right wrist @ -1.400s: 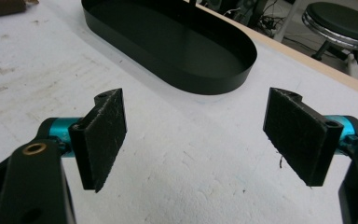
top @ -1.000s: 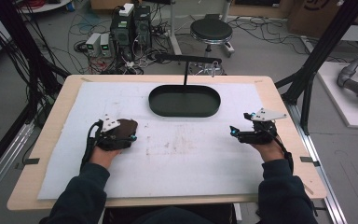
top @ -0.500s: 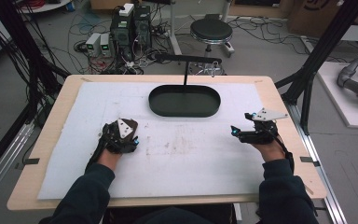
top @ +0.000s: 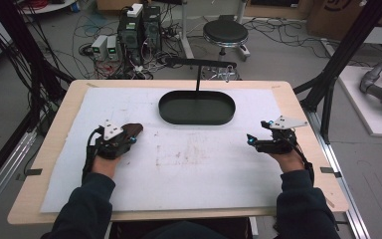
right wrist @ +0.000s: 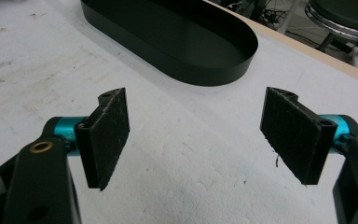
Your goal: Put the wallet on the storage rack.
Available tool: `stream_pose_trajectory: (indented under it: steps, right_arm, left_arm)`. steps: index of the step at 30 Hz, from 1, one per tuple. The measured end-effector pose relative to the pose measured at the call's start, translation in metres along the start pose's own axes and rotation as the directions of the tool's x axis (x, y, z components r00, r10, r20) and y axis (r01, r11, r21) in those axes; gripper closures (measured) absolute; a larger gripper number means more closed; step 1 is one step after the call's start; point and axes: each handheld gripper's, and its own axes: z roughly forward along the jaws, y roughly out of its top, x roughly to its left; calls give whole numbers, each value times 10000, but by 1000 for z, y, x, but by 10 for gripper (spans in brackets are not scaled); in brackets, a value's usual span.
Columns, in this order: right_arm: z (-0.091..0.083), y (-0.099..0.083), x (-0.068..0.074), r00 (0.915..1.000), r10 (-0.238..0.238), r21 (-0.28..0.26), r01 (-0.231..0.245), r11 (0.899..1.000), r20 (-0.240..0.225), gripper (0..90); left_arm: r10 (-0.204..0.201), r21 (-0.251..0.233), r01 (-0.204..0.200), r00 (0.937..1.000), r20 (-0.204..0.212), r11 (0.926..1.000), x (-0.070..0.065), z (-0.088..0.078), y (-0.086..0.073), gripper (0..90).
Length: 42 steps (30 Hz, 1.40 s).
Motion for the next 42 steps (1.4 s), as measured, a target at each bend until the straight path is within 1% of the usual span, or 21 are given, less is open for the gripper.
stream_pose_trajectory:
  steps: [2,3,4,5,7,9,11,12,19,21,23,26,33,34,35,37,38,39,40,41,42]
  right_arm:
    - [0,0,0,10000,39,10,-39,10000,1,242]
    - [0,0,0,10000,30,6,-30,10000,-2,242]
    - [0,0,0,10000,25,7,-25,10000,3,242]
    - [0,0,0,10000,29,8,-29,10000,-11,242]
    - [0,0,0,10000,46,30,-46,10000,-16,242]
    - [0,-1,0,10000,65,44,-65,10000,9,242]
    - [0,-1,0,10000,80,53,-80,10000,1,242]
    - [0,-1,0,10000,71,64,-71,10000,3,242]
    - [0,-1,1,10000,77,98,-77,9999,16,243]
    - [1,-1,1,10000,86,101,-86,9999,-6,243]
    - [1,-1,1,10000,82,116,-82,9999,-18,243]
    - [2,-1,1,10000,34,108,-34,9999,-23,243]
    - [2,-1,1,10000,34,109,-34,9999,-29,243]
    - [2,-1,1,10000,39,109,-39,9999,-30,243]
    - [2,-1,1,10000,36,111,-35,9999,-32,243]
    - [2,-1,1,10000,18,106,-17,9999,-35,243]
    - [2,-1,1,10000,18,106,-17,9999,-35,243]
    - [2,-1,1,10000,18,104,-18,9999,-33,242]
    - [2,-1,1,10000,15,105,-14,9999,-40,243]
    - [2,-1,1,10000,15,105,-14,9999,-40,243]
    - [2,-1,1,10000,33,129,-32,9999,-72,243]
  left_arm:
    - [-842,-349,848,9963,179,9958,10,-4,-1,652]
    - [-842,-349,848,9963,179,9958,10,-4,-1,658]
    - [-1221,-483,1234,9921,275,9912,15,-7,-1,664]
    - [-1914,-755,1940,9807,409,9781,25,-11,-2,671]
    - [-2547,-1038,2583,9659,465,9605,35,-16,-4,683]
    - [-2719,-1127,2746,9615,391,9549,41,-19,-5,694]
    - [-2785,-1191,2808,9598,359,9523,44,-21,-5,698]
    - [-2917,-1277,2926,9562,257,9477,48,-22,-6,699]
    - [-3052,-1388,3011,9522,-88,9434,58,-28,-8,703]
    - [-3225,-1416,3175,9465,-132,9376,63,-29,-10,702]
    - [-3270,-1413,3222,9449,-122,9361,65,-30,-11,702]
    - [-3258,-1422,3213,9454,-87,9362,66,-30,-11,700]
    - [-3072,-1621,3044,9516,76,9387,65,-30,-11,667]
    - [-2981,-1708,2957,9545,118,9399,64,-30,-11,645]
    - [-2949,-1879,2898,9555,13,9385,64,-30,-11,573]
    - [-3006,-1959,2942,9537,-30,9354,63,-29,-11,416]
    - [-3033,-2036,2963,9529,-29,9331,64,-29,-11,416]
    - [-3032,-2116,2969,9529,27,9312,64,-29,-11,374]
    - [-2920,-2059,2849,9564,-44,9362,63,-29,-11,320]
    - [-2920,-2059,2849,9564,-44,9362,63,-29,-11,297]
    - [-2830,-1947,2759,9591,-88,9413,62,-28,-11,293]
